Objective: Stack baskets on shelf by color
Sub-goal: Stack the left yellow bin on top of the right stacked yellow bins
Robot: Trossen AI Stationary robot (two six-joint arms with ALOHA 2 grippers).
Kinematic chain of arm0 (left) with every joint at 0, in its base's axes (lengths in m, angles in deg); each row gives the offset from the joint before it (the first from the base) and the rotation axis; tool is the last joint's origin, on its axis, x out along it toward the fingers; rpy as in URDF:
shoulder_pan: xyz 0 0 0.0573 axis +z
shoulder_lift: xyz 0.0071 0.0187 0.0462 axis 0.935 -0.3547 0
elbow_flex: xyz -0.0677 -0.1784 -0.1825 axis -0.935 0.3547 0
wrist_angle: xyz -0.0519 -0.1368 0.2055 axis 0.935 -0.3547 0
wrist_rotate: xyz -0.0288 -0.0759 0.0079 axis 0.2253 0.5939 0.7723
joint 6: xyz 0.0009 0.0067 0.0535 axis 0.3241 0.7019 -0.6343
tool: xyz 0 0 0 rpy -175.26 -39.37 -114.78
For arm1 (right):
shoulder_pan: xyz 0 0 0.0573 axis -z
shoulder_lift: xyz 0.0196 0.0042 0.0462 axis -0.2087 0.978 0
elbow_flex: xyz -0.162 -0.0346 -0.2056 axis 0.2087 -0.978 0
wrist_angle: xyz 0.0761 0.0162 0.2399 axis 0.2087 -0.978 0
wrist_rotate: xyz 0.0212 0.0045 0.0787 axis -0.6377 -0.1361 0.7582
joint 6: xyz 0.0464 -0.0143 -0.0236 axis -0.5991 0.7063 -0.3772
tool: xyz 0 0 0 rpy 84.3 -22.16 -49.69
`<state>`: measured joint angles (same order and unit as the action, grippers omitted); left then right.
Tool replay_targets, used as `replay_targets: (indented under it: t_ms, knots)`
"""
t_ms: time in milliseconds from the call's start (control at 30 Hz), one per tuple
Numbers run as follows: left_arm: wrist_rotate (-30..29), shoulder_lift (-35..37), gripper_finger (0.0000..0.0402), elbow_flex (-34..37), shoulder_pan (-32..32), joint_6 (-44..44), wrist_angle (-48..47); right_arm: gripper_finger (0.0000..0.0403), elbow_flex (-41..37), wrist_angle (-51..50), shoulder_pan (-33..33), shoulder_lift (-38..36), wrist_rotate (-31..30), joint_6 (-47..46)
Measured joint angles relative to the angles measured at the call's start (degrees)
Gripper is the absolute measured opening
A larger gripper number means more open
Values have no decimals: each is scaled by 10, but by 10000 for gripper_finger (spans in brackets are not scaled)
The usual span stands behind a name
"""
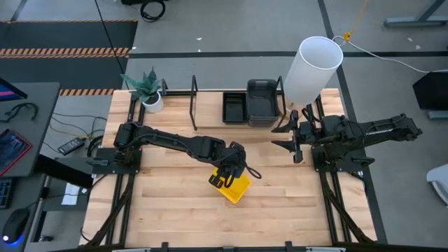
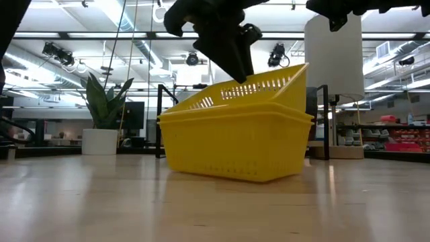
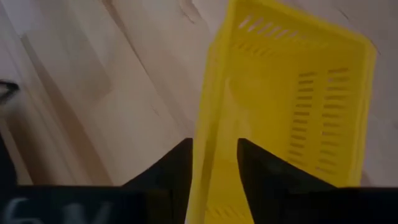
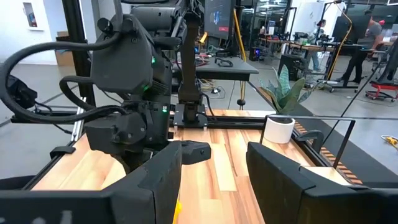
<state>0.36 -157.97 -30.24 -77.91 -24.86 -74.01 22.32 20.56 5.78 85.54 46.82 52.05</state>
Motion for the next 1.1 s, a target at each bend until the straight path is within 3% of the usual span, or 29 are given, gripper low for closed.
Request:
replay_targets:
  t_ms: [167,333,533,833,967,1100]
  knots:
    - [0,-1,129,0,2,31,-24,185,0,11,0,0,0,4]
    - [3,-2,91,0,10,43,-32,185,0,13,0,2,0,4]
    - [89,-2,16,0,31,74,-45,185,0,13,0,3,0,4]
    - [176,-3,23,0,41,85,-76,185,0,13,0,3,0,4]
    - [165,-3,22,0,39,87,-73,185,0,13,0,4,1,4]
    - [154,-3,64,0,40,102,-74,185,0,13,0,5,1,4]
